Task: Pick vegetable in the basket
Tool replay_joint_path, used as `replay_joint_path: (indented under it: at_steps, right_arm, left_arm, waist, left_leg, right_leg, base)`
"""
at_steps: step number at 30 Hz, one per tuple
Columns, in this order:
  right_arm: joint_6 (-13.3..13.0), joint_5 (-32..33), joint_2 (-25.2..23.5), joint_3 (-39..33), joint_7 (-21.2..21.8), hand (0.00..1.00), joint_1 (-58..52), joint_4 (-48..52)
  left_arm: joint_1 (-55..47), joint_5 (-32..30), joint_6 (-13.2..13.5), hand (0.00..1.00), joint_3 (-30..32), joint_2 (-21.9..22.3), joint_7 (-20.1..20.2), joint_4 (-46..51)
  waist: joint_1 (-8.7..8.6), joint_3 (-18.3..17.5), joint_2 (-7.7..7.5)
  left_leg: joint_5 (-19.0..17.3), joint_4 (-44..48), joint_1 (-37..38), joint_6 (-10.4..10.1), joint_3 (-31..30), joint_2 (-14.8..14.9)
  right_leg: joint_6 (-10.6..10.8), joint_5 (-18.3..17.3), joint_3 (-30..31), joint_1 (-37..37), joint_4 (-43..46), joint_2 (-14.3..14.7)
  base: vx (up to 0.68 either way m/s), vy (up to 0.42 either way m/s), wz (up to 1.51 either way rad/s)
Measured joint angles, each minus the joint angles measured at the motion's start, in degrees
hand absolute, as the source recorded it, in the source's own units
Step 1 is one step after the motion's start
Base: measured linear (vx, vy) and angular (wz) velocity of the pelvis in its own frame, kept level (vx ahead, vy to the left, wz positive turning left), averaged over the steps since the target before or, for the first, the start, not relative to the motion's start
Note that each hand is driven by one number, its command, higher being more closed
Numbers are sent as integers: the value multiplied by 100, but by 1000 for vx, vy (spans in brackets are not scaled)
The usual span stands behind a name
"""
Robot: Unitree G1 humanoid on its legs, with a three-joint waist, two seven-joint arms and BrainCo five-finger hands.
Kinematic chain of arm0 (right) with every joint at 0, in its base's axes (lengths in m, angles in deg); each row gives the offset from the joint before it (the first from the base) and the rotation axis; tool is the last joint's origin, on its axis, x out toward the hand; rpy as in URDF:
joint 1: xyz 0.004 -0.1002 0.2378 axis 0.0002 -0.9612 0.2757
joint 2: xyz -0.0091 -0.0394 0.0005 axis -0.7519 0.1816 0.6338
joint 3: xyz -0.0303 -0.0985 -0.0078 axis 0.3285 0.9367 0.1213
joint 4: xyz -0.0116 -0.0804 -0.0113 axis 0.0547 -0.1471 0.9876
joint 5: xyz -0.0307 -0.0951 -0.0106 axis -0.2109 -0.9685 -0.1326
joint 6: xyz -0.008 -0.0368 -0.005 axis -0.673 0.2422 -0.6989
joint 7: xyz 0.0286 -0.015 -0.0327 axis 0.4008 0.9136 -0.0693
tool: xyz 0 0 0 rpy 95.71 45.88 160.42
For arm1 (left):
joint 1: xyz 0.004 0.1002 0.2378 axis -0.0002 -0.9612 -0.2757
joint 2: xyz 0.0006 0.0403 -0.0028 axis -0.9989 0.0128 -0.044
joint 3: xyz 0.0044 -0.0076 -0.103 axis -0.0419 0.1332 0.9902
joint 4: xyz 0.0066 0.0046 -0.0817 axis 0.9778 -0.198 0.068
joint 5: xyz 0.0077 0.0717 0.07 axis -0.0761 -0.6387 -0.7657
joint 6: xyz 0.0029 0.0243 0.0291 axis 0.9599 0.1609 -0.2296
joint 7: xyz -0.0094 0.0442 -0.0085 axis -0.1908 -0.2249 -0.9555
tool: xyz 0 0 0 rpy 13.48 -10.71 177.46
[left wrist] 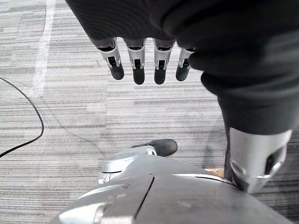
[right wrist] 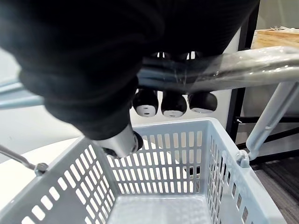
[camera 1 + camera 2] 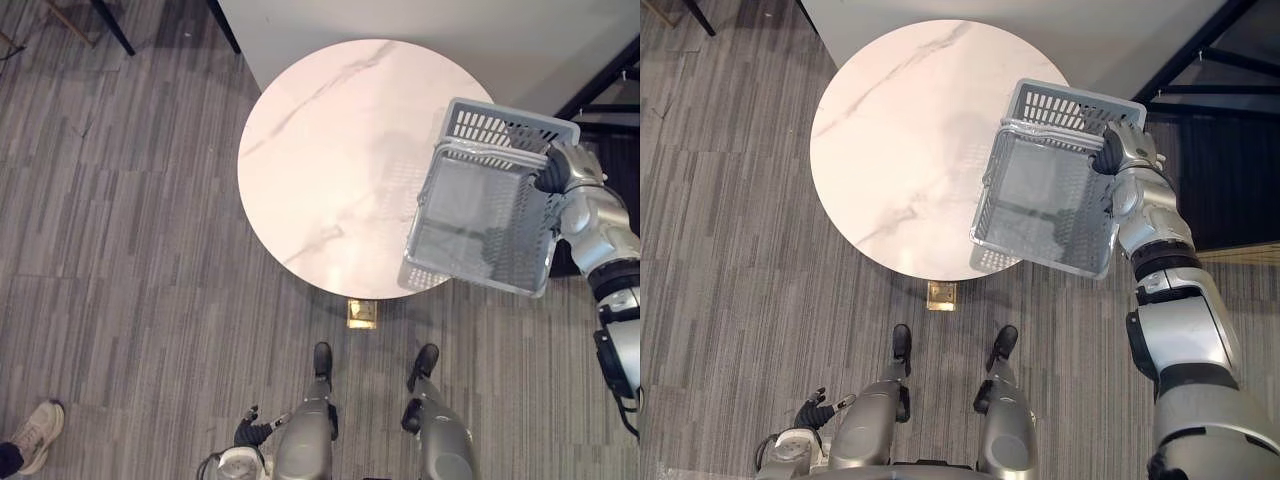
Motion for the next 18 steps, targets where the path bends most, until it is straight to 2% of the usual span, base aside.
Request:
replay_joint_path:
  at_steps: [4,9,11,13,15,18]
  right_arm:
    - [-17,-87,4,281,119,100,-345,510]
    - [-92,-88,4,437,245,100,-1371,1956]
    - [-193,-85,5,500,284,100,-1697,2365]
    - [-326,-6,37,736,486,100,-2147,2956]
    - [-514,51,206,959,669,100,-2478,3389]
    - [-706,166,337,1018,779,100,-2784,3738]
  left_arm:
    - [5,-17,-46,0,-30,-12,3,1]
    - [-5,-118,-128,0,-43,-111,36,3]
    - [-62,-127,-136,0,-30,-164,60,-2]
    - [-193,-288,-176,0,-8,-249,132,-72]
    - [-258,-343,-219,0,48,-267,179,-115]
    - [-335,-349,-218,0,83,-263,244,-121]
  waist:
    - [-8,-9,-16]
    - [-38,-109,-165]
    - [-46,-247,-296]
    - [-166,-631,-478]
    - [-169,-832,-566]
    - [-177,-1064,-588]
  left_leg:
    - [-3,-1,152,-4,14,17]
    - [-11,-10,424,-16,108,66]
    - [-18,-19,517,-26,200,81]
    - [-26,-21,528,-37,242,97]
    - [-53,-31,697,-69,340,118]
    - [-86,-52,745,-112,389,123]
  right_leg:
    - [1,0,15,147,0,14]
    - [12,6,149,351,-4,68]
    - [28,12,240,383,-20,90]
    - [59,33,295,405,-111,119]
    - [63,30,376,521,-128,144]
    - [103,14,460,545,-167,156]
  base:
    - [4,2,-2]
    - [6,0,-11]
    - [-8,1,-18]
    - [-2,-1,-11]
    - [1,-4,-19]
    - [-32,1,-14]
